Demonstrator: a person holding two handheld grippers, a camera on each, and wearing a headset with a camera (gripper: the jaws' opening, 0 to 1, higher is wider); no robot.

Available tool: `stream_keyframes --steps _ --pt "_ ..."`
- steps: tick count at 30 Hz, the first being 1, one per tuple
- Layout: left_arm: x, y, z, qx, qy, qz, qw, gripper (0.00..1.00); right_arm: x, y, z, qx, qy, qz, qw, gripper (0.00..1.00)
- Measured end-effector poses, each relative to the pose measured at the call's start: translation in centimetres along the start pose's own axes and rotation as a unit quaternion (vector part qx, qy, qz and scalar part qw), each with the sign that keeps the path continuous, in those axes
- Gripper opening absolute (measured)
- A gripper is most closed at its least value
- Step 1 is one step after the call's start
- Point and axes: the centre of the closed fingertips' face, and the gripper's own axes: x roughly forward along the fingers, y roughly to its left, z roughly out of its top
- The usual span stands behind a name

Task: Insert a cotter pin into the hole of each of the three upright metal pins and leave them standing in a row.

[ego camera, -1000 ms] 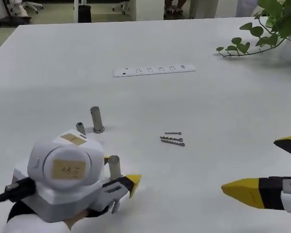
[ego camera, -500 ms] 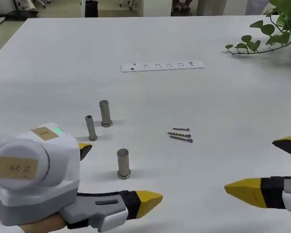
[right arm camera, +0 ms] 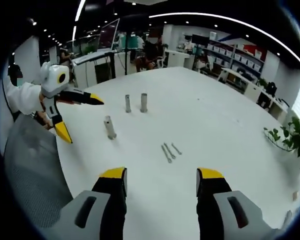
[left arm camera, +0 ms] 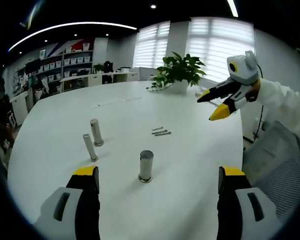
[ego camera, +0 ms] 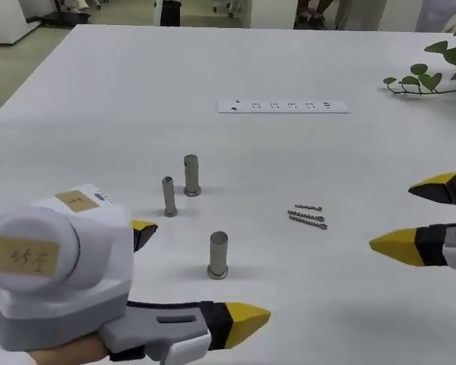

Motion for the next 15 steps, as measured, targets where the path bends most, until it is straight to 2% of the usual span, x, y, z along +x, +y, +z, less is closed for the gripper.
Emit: stream_keyframes --steps 2,4,8,11,15 --pt "-0.2 0.0 0.2 -0.007 -0.007 -0.001 1.0000 0.99 0.7 0.1 0.0 -0.006 0.008 0.009 0.9999 0.46" --pt "-0.4 0.4 0.5 -0.020 -0.018 0.003 0.9996 0.99 1.5 0.1 0.5 -0.041 -0.001 0.012 0.9991 0.43" --pt "-1.3 1.0 0.4 -0.028 -0.023 0.011 0.9993 0.99 3.3 0.7 0.8 -0.051 0.012 0.031 0.9981 0.31" --pt "-1.9 1.3 0.1 -0.034 -0.021 0.007 0.9992 0.99 4.8 0.4 0.6 -0.088 0.038 0.037 0.9947 0.27" --pt "-2.5 1.5 -0.2 -0.034 -0.015 0.004 0.9993 0.99 6.2 0.4 -0.1 -0.098 0.070 0.052 0.9914 0.17"
